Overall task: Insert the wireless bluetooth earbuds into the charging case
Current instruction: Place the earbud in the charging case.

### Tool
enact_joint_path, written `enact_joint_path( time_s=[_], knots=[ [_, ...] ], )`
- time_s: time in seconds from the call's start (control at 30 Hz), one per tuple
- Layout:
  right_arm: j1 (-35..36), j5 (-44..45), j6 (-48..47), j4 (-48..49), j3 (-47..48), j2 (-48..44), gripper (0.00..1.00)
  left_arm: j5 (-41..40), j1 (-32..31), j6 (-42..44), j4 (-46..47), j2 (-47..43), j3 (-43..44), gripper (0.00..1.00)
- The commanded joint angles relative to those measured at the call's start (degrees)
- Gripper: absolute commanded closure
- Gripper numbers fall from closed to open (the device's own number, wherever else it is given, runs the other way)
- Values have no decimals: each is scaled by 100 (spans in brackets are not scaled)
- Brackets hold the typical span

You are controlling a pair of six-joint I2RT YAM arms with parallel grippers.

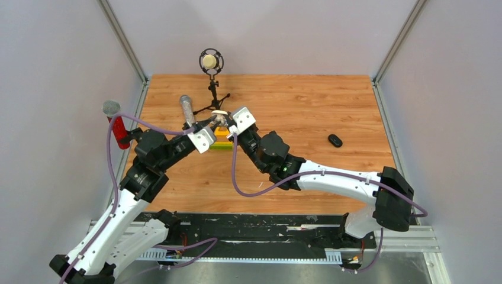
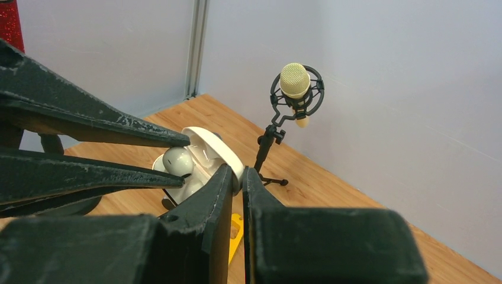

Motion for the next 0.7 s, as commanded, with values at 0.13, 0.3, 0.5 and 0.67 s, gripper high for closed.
enact_joint_path(
  time_s=[0.13,0.3,0.5,0.67],
  knots=[
    [8,-96,78,432,33,-290,100,-81,-22,168,-35,50,-66,100],
    [8,-97,78,410,37,-270,100,-305,-20,191,158,206,174,100],
    [8,-113,87,352,59,-245,100,-370,-19,261,232,250,418,100],
    [3,-136,78,327,68,-223,100,-450,-19,303,233,235,480,100]
  ],
)
